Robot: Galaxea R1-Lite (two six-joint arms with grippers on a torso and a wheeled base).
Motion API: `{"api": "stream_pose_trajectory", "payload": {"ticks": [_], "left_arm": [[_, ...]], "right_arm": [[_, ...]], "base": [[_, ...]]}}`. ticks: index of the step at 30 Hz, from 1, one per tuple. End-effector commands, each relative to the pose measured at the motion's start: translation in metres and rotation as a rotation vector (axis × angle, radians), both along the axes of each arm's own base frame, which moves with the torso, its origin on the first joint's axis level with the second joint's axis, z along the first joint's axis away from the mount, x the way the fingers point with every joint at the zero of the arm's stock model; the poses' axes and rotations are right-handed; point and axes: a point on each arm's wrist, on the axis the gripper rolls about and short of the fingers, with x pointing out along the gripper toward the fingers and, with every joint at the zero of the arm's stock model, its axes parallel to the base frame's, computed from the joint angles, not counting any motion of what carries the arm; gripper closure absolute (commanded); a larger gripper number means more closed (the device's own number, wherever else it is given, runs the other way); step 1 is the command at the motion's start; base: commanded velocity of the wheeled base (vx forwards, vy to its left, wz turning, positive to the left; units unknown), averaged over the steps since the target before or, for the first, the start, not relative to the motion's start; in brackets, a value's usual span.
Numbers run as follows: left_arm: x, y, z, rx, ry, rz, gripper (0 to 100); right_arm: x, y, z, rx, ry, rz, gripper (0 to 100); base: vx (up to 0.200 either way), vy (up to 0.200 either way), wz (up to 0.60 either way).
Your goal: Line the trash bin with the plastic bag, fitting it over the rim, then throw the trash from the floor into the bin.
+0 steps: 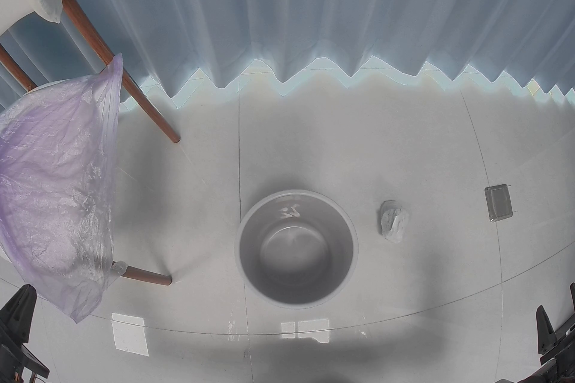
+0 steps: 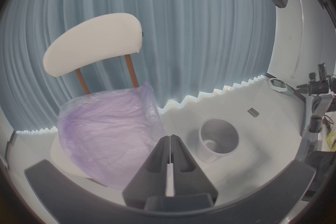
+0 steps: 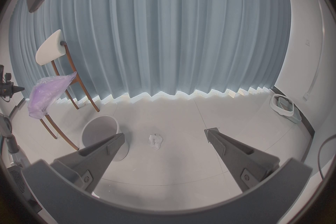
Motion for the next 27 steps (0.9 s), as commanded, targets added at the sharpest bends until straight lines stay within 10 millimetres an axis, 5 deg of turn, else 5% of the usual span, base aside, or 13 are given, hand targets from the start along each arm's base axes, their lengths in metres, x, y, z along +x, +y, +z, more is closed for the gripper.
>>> {"api": "stream_pose_trajectory", "payload": {"ticks": [1, 15, 27], "left_arm": [[0.017, -0.002, 0.016, 0.001, 0.08, -0.068, 100], [0.055, -0.008, 0.06, 0.019, 0.143, -0.223, 100], [0.08, -0.023, 0.071, 0.206, 0.145, -0.39, 100]], "right_arm": [[0.0, 0.0, -0.005, 0.0, 0.001, 0.0, 0], [0.0, 0.0, -0.005, 0.0, 0.001, 0.0, 0], [0.0, 0.0, -0.005, 0.0, 0.001, 0.0, 0]], "base": [[0.0, 0.0, 0.0], [0.0, 0.0, 0.0], [0.0, 0.0, 0.0]]}}
